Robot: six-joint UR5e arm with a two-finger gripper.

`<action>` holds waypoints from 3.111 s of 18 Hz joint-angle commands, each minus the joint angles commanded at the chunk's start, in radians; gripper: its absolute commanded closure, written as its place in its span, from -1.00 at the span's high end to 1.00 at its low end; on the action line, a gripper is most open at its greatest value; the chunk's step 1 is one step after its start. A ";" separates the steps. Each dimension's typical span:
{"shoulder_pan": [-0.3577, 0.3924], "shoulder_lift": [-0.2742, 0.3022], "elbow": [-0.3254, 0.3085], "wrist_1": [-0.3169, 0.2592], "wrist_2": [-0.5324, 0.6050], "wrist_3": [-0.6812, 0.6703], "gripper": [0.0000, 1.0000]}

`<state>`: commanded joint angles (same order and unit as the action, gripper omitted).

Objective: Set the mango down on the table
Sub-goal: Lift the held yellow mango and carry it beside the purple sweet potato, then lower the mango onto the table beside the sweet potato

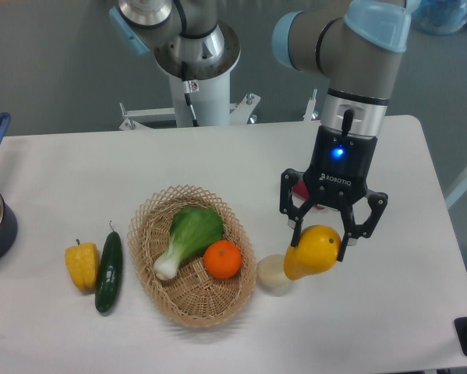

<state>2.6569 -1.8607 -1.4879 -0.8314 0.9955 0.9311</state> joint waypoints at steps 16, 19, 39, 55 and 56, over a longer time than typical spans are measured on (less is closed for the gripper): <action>0.000 -0.090 -0.018 -0.005 0.302 0.293 -0.03; 0.023 -0.092 -0.049 -0.008 0.368 0.402 -0.03; 0.081 -0.112 -0.210 -0.049 0.916 0.968 -0.03; -0.037 -0.192 -0.227 -0.037 1.092 0.875 -0.03; -0.037 -0.195 -0.239 -0.035 1.088 0.858 -0.03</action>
<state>2.6200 -2.0555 -1.7271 -0.8667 2.0832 1.7888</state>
